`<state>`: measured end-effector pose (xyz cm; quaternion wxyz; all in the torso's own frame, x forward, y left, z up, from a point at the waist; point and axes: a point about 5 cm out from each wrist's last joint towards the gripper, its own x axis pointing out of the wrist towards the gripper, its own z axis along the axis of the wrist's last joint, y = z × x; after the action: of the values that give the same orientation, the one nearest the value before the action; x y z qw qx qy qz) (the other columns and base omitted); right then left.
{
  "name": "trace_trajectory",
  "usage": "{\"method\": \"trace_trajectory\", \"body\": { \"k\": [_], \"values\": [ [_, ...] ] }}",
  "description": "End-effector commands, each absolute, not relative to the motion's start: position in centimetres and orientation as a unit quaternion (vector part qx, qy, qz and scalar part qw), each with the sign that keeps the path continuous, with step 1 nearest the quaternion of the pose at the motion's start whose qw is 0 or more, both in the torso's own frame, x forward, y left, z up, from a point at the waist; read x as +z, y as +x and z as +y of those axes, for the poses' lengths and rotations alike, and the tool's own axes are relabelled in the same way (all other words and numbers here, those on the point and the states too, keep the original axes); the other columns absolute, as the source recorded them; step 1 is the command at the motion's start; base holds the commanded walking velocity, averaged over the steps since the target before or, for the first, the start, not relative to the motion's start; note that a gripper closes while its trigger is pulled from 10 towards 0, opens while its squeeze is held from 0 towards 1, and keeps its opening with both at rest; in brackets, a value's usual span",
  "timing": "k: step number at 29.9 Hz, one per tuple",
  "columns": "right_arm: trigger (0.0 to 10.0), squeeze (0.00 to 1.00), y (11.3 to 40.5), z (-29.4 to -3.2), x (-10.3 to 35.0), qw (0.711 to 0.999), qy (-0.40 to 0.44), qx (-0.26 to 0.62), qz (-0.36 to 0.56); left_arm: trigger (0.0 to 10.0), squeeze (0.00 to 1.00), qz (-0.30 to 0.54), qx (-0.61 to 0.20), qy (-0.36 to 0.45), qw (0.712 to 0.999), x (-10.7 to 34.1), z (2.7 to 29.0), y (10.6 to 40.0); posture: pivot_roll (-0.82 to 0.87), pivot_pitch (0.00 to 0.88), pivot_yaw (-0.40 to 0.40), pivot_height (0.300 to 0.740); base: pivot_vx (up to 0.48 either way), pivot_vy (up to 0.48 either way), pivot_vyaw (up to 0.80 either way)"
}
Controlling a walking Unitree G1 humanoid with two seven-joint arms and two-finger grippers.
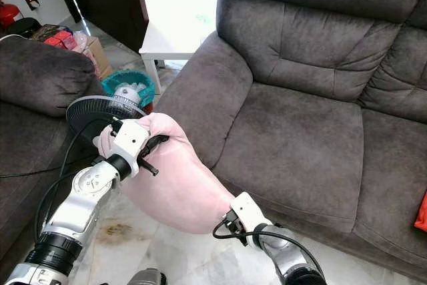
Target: Move the pillow to the sofa from floor
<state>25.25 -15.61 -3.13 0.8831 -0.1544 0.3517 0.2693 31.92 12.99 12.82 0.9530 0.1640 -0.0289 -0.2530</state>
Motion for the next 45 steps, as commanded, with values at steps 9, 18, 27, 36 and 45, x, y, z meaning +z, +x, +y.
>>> {"method": "trace_trajectory", "body": {
  "k": [9,18,27,36,45],
  "values": [
    [0.0,0.0,25.2,-15.2,-3.2,0.88,-0.155,0.281,0.349,10.0,0.0,-0.098,-0.246,0.161,0.951,15.7,12.7,32.6,0.15,0.113,-0.006,0.74,0.0,0.0,0.0],
    [0.0,0.0,25.6,-15.5,-2.7,0.886,-0.153,0.276,0.34,10.0,0.0,-0.096,-0.244,0.161,0.951,15.6,12.8,32.6,0.15,0.119,-0.007,0.74,0.0,0.0,0.0],
    [0.0,0.0,26.1,-15.6,-2.2,0.893,-0.147,0.268,0.33,10.0,0.0,-0.092,-0.245,0.161,0.952,15.4,12.8,32.5,0.16,0.123,-0.006,0.74,0.0,0.0,0.0],
    [0.0,0.0,27.4,-15.7,-0.1,0.927,-0.103,0.24,0.269,10.0,0.0,-0.059,-0.248,0.16,0.954,13.8,12.9,31.7,0.15,0.127,-0.002,0.74,0.0,0.0,0.0],
    [0.0,0.0,28.0,-17.4,2.6,0.96,-0.077,0.174,0.206,10.0,0.0,-0.014,-0.226,0.15,0.962,11.8,13.6,30.2,0.14,0.124,0.0,0.74,0.0,0.0,0.0]
  ]
}}
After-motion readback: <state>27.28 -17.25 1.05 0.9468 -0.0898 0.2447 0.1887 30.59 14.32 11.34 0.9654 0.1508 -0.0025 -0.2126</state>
